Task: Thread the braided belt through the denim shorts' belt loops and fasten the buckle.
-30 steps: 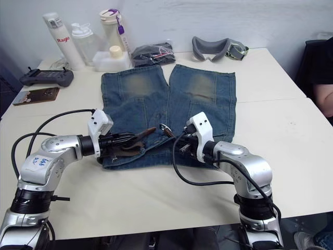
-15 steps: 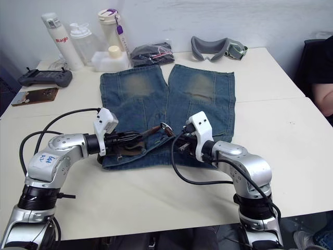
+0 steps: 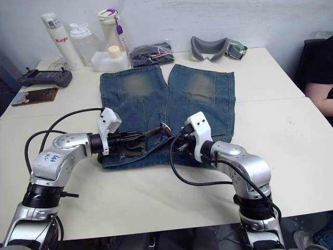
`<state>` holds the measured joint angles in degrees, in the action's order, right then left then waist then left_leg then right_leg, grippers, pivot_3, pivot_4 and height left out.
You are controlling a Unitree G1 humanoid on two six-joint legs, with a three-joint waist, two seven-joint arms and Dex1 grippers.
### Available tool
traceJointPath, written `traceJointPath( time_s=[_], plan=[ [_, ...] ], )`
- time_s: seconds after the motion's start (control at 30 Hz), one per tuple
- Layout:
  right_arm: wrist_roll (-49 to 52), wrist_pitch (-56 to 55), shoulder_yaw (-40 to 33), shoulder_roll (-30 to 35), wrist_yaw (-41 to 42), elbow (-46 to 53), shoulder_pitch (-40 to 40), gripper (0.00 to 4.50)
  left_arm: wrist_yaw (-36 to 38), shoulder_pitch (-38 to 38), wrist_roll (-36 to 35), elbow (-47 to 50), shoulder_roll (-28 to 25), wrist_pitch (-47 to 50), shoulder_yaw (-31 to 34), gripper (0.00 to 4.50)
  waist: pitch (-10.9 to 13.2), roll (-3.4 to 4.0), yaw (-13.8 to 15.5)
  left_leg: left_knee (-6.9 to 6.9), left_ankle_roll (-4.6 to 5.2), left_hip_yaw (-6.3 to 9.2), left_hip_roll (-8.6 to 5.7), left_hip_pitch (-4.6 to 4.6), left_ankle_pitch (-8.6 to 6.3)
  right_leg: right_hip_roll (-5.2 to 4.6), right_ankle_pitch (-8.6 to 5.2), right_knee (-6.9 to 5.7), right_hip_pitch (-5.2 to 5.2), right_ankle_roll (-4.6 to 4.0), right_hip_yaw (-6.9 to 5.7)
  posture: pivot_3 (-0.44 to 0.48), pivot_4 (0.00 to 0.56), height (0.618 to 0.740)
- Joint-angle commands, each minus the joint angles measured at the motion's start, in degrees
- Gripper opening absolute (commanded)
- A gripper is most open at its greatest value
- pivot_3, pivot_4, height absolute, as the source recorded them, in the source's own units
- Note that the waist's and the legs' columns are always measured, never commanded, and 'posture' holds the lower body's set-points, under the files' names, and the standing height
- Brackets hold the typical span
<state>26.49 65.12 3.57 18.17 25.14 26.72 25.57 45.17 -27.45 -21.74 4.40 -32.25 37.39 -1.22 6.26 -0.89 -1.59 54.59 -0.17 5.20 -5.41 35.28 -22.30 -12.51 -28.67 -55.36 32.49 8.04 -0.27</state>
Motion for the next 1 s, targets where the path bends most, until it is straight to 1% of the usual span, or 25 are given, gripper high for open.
traceJointPath(
  time_s=[0.03, 0.17, 0.3, 0.5, 0.7, 0.83, 1.0],
  plan=[
    [0.72, -1.33, 2.01, 0.03, 0.22, 2.63, -0.58, 0.01, 0.65, -1.28, 1.01, -0.66, 1.03, -2.32, -1.66, 0.0, 0.0, 0.0, 0.0, 0.0, 0.0, 0.0, 0.0, 0.0, 0.0, 0.0, 0.0, 0.0, 0.0, 0.0, 0.0, 0.0, 0.15, 0.627],
    [0.62, -1.02, 1.58, -0.61, -1.47, 2.12, -0.91, 0.01, 0.9, -1.46, 1.09, -1.45, 1.98, -2.72, -1.75, 0.0, -0.01, -0.01, 0.05, 0.0, 0.0, 0.0, -0.01, 0.0, 0.0, 0.0, 0.0, 0.01, -0.02, 0.0, 0.01, 0.0, 0.15, 0.627],
    [2.12, 1.56, -4.35, -4.79, -5.59, -0.3, 0.9, 0.01, 1.52, -1.2, 1.47, -1.78, 1.79, -3.01, -1.59, 0.0, -0.03, -0.04, 0.05, 0.0, -0.01, 0.0, -0.01, -0.02, 0.0, 0.0, 0.0, 0.0, -0.03, 0.0, 0.01, 0.0, 0.15, 0.627],
    [4.99, 5.34, -9.89, -6.26, -7.13, -1.39, 4.18, 0.01, 2.33, -0.32, 1.71, -1.69, 0.44, -3.07, -0.88, 0.0, -0.03, -0.03, -0.01, -0.01, -0.02, 0.03, -0.03, -0.03, 0.01, 0.03, 0.0, -0.04, 0.0, 0.0, 0.03, 0.0, 0.15, 0.627],
    [7.5, 9.72, -9.46, -5.78, -6.94, -0.41, 4.58, 0.01, 1.24, -0.35, 1.66, -1.68, 0.89, -3.43, -0.17, 0.0, -0.03, -0.03, -0.05, -0.15, -0.04, 0.04, -0.05, -0.05, 0.02, 0.03, 0.0, -0.02, 0.0, 0.01, 0.09, 0.0, 0.15, 0.627],
    [7.44, 10.28, -9.1, -5.65, -7.53, -0.64, 4.29, 0.01, -0.2, -0.23, 1.3, -0.71, 2.04, -3.2, -0.11, 0.0, -0.03, -0.03, -0.02, -0.27, -0.11, 0.04, -0.06, -0.08, 0.06, 0.03, 0.01, -0.01, 0.01, 0.01, 0.1, 0.0, 0.15, 0.627],
    [6.36, 10.38, -9.9, -5.31, -8.96, -2.05, 4.73, 0.01, -0.89, 0.39, 0.79, 0.55, 2.13, -2.7, 0.51, 0.0, -0.03, -0.03, -0.02, -0.28, -0.14, 0.05, -0.06, -0.09, 0.08, 0.03, 0.01, -0.01, 0.01, 0.02, 0.11, 0.0, 0.15, 0.627]
  ],
)
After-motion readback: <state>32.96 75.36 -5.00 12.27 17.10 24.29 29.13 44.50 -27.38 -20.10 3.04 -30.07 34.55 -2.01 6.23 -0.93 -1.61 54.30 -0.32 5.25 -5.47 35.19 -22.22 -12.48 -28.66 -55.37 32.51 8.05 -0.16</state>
